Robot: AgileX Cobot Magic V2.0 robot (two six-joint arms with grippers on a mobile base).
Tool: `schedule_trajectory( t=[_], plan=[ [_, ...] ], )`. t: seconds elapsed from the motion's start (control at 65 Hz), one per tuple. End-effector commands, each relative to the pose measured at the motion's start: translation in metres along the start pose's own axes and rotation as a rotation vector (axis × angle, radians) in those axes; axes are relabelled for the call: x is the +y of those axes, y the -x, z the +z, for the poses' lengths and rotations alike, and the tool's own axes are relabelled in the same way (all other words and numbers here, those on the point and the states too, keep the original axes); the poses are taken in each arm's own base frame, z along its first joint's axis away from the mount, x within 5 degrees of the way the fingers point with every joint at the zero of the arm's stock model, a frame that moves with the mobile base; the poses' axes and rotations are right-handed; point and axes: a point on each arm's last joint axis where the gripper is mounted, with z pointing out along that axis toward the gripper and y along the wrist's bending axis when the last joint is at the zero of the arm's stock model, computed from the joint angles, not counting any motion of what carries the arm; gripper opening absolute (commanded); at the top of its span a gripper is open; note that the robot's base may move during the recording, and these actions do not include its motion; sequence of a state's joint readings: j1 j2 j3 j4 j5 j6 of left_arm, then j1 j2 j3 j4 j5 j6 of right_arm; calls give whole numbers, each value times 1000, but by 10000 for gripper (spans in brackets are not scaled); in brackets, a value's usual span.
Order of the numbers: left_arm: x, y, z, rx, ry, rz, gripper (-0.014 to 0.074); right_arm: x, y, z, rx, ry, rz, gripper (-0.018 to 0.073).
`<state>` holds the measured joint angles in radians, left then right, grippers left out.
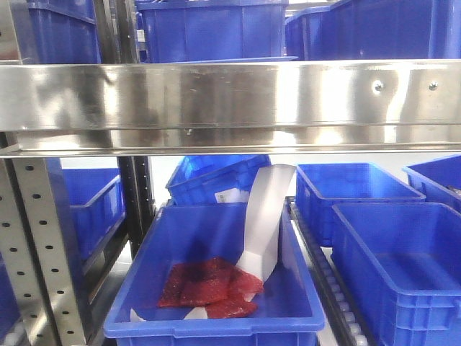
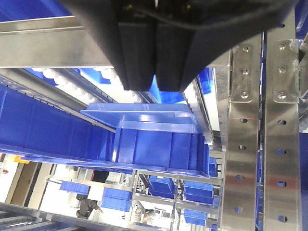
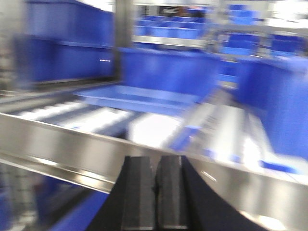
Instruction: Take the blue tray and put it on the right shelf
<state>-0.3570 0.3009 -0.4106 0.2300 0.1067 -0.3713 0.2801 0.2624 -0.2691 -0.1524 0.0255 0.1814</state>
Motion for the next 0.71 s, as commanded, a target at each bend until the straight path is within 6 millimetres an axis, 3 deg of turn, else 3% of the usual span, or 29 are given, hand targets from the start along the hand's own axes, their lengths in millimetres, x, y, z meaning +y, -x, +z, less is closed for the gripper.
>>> schedule_trajectory(
  t=[0.0, 0.308, 0.446, 0.692],
  plan=[
    [-5, 17, -1, -108, -43, -3, -48, -6, 3, -8, -132, -87, -64, 54],
    [-5, 17, -1, -108, -43, -3, -48, -12, -59, -29, -171, -198, -101, 54],
    [-5, 17, 0, -106, -43, -3, -48, -13, -68, -28, -66, -207, -32, 54],
    [-5, 17, 0, -103, -41, -3, -48, -13, -69, -28, -68, -206, 14, 54]
  ],
)
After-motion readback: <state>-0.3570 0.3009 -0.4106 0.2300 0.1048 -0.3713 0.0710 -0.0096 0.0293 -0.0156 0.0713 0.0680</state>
